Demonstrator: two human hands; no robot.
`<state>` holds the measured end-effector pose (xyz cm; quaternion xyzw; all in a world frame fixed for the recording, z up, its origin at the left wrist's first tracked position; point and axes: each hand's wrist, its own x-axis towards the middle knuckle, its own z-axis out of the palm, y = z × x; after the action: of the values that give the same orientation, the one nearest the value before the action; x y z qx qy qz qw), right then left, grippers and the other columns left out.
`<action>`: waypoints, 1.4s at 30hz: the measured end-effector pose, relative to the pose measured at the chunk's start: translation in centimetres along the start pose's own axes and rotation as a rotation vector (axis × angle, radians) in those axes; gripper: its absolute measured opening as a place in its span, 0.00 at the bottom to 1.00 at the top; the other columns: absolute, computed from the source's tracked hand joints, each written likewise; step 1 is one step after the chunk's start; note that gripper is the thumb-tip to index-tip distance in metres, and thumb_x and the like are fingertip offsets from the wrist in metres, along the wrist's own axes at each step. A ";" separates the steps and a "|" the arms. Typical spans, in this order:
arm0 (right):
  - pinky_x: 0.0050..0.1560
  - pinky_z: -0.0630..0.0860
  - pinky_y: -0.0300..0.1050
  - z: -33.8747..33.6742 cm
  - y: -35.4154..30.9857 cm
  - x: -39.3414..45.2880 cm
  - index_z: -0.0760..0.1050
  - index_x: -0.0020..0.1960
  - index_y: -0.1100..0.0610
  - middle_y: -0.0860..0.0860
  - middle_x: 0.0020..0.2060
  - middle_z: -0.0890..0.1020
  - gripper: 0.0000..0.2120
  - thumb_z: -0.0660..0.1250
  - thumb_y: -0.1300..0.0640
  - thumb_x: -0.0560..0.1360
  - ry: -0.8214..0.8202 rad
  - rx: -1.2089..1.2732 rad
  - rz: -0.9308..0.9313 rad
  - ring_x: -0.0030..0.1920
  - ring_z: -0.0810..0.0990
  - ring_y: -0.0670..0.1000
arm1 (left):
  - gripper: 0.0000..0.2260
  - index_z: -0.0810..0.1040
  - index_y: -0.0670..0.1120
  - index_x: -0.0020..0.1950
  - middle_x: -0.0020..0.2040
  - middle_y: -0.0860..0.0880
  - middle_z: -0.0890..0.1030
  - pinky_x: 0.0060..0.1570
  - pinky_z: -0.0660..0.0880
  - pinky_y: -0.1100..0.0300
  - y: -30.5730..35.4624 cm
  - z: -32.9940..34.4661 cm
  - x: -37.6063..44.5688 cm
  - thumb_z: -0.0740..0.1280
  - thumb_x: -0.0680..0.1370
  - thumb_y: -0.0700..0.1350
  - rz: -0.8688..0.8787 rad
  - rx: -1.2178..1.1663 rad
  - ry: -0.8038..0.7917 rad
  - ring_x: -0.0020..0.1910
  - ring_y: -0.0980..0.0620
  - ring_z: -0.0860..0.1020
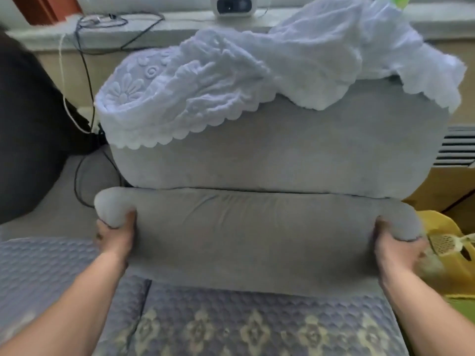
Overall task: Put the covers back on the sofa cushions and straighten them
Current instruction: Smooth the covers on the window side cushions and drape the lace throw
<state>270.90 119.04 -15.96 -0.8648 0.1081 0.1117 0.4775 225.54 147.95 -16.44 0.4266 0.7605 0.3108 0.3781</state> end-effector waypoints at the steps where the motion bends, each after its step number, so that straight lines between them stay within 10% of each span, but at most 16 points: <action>1: 0.75 0.55 0.63 0.3 -0.2 -0.4 0.54 0.78 0.54 0.60 0.76 0.61 0.53 0.67 0.27 0.64 0.040 -0.058 -0.009 0.75 0.59 0.66 | 0.51 0.56 0.55 0.78 0.77 0.41 0.60 0.71 0.62 0.35 0.2 -0.2 -0.2 0.62 0.61 0.77 0.013 0.081 0.056 0.73 0.35 0.62; 6: 0.72 0.49 0.70 1.7 -1.9 -4.5 0.58 0.77 0.48 0.55 0.79 0.51 0.28 0.57 0.39 0.80 0.127 -0.342 -0.384 0.77 0.48 0.65 | 0.26 0.61 0.66 0.76 0.82 0.54 0.49 0.73 0.43 0.32 2.2 2.9 -5.2 0.54 0.79 0.69 0.523 0.570 0.056 0.80 0.41 0.43; 18: 0.71 0.41 0.74 9.4 -4.7 0.9 0.59 0.78 0.48 0.56 0.80 0.50 0.36 0.41 0.33 0.75 -0.137 -0.864 -0.284 0.78 0.43 0.64 | 0.31 0.49 0.63 0.80 0.82 0.53 0.41 0.65 0.39 0.20 5.9 10.7 -2.2 0.39 0.78 0.69 0.376 0.937 -0.116 0.78 0.39 0.35; 24: 0.73 0.40 0.72 5.6 -4.2 -2.8 0.49 0.80 0.45 0.50 0.81 0.45 0.32 0.42 0.36 0.78 -0.131 -0.716 -0.325 0.78 0.39 0.62 | 0.27 0.51 0.64 0.80 0.82 0.55 0.45 0.70 0.40 0.26 3.8 7.6 -5.4 0.41 0.80 0.66 0.407 0.778 -0.077 0.80 0.40 0.39; 30: 0.74 0.56 0.65 7.9 0.4 -11.0 0.67 0.74 0.52 0.55 0.73 0.69 0.26 0.55 0.45 0.78 -0.277 -0.744 -1.163 0.74 0.63 0.61 | 0.27 0.69 0.53 0.76 0.75 0.49 0.71 0.71 0.61 0.47 3.1 12.4 -14.6 0.51 0.80 0.63 1.243 0.830 -0.236 0.74 0.44 0.67; 38: 0.64 0.69 0.53 13.2 -3.6 -8.9 0.80 0.60 0.56 0.56 0.56 0.82 0.30 0.50 0.38 0.76 -0.318 -0.868 -1.207 0.59 0.76 0.59 | 0.28 0.75 0.53 0.68 0.63 0.48 0.81 0.68 0.62 0.52 6.8 18.6 -14.3 0.52 0.77 0.66 1.085 0.997 -0.197 0.65 0.47 0.75; 42: 0.72 0.60 0.55 14.5 -3.6 -8.6 0.75 0.68 0.55 0.57 0.66 0.75 0.32 0.47 0.39 0.77 -0.351 -0.945 -1.168 0.68 0.68 0.60 | 0.33 0.72 0.50 0.73 0.72 0.47 0.74 0.71 0.58 0.51 9.4 20.5 -14.1 0.48 0.77 0.67 0.889 1.152 -0.380 0.72 0.48 0.69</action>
<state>262.42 133.90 -18.03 -0.8632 -0.5024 0.0116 0.0494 251.62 142.75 -15.30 0.8702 0.4805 -0.0918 0.0587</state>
